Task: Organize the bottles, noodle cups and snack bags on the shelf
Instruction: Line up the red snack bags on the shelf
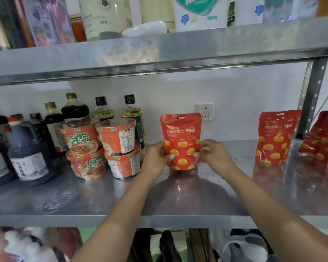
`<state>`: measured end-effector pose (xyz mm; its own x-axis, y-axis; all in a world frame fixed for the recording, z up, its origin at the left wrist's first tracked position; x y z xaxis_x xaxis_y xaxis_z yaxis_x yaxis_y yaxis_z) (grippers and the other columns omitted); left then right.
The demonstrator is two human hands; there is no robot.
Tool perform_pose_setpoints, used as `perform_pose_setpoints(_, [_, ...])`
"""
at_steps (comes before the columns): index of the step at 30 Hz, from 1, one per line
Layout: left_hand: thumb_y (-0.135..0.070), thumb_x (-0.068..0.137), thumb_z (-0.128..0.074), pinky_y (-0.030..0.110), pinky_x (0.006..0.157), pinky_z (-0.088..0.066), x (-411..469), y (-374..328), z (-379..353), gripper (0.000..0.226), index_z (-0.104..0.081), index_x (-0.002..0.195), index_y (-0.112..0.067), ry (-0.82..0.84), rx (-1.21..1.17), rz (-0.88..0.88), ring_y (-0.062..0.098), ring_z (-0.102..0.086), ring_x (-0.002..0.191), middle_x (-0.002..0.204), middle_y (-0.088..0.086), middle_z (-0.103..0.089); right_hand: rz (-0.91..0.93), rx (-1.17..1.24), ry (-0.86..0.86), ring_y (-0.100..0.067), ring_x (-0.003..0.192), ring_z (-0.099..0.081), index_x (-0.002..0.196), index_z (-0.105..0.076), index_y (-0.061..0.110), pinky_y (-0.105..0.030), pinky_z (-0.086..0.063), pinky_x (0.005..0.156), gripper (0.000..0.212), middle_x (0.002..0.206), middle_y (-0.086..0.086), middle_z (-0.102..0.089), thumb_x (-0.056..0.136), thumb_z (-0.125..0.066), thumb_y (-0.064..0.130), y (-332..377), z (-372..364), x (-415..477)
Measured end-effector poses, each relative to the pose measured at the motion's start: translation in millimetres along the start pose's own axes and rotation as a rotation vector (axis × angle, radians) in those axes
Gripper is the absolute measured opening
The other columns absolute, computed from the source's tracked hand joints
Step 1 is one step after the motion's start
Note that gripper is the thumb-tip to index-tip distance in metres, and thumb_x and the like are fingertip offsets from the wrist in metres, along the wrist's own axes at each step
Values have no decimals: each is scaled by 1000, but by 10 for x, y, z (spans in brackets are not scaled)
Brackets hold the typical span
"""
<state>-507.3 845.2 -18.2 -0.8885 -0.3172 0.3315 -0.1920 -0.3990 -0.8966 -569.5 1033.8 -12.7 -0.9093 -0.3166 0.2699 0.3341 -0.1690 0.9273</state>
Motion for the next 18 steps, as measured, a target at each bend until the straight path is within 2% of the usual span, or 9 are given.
perform_pose_setpoints(4, [0, 86, -74, 21, 73, -51, -20, 49, -14, 37, -55, 113, -15, -4, -48, 51, 14, -62, 94, 101, -1, -63, -47, 37, 19, -33, 97, -71, 116, -61, -2, -46, -58, 91, 47, 104, -21, -71, 77, -84, 8, -78, -20, 16])
perform_pose_setpoints(8, [0, 88, -72, 17, 72, -48, -29, -9, 6, 36, -53, 112, -19, -35, -50, 31, 10, -61, 93, 98, -8, -62, -59, 80, 23, -31, 94, -71, 114, -62, -4, -46, -58, 90, 41, 100, -17, -72, 79, -82, 4, -97, -16, 37])
perform_pose_setpoints(11, [-3, 87, -74, 28, 84, -53, -30, -18, 36, 40, -53, 117, -18, -75, -34, 20, 17, -62, 102, 104, -7, -63, -52, 86, 28, -27, 91, -71, 112, -62, -3, -43, -59, 88, 39, 98, -14, -72, 80, -81, 4, -78, -1, 43])
perform_pose_setpoints(14, [-10, 84, -78, 36, 86, -56, -99, -6, 114, 43, -51, 116, -19, -252, 14, 0, 18, -64, 102, 108, -1, -62, -32, 108, 17, -26, 91, -73, 112, -62, -2, -38, -61, 82, 37, 98, -14, -73, 81, -80, 5, -57, 38, 50])
perform_pose_setpoints(16, [-15, 83, -80, 31, 77, -53, -228, -62, 136, 38, -50, 107, -20, -397, 73, -64, 15, -62, 92, 102, 0, -60, -13, 117, 10, -24, 91, -72, 109, -63, 1, -33, -60, 78, 32, 98, -13, -73, 82, -79, 6, -43, 69, 47])
perform_pose_setpoints(18, [-15, 84, -79, 25, 72, -48, -335, -148, 71, 33, -51, 101, -23, -438, 51, -143, 13, -61, 85, 93, -4, -59, 0, 134, 6, -24, 90, -72, 105, -64, 5, -32, -60, 79, 27, 97, -12, -73, 83, -79, 7, -22, 94, 39])
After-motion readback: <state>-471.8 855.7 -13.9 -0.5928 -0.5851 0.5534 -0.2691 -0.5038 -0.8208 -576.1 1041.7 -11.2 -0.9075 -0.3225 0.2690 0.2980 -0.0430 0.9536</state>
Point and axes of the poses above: each hand's wrist, its own x-axis towards the middle knuckle, its own z-axis out of the back of the hand, y = z × x, the point moved 6 cm from there along x, towards the middle knuckle
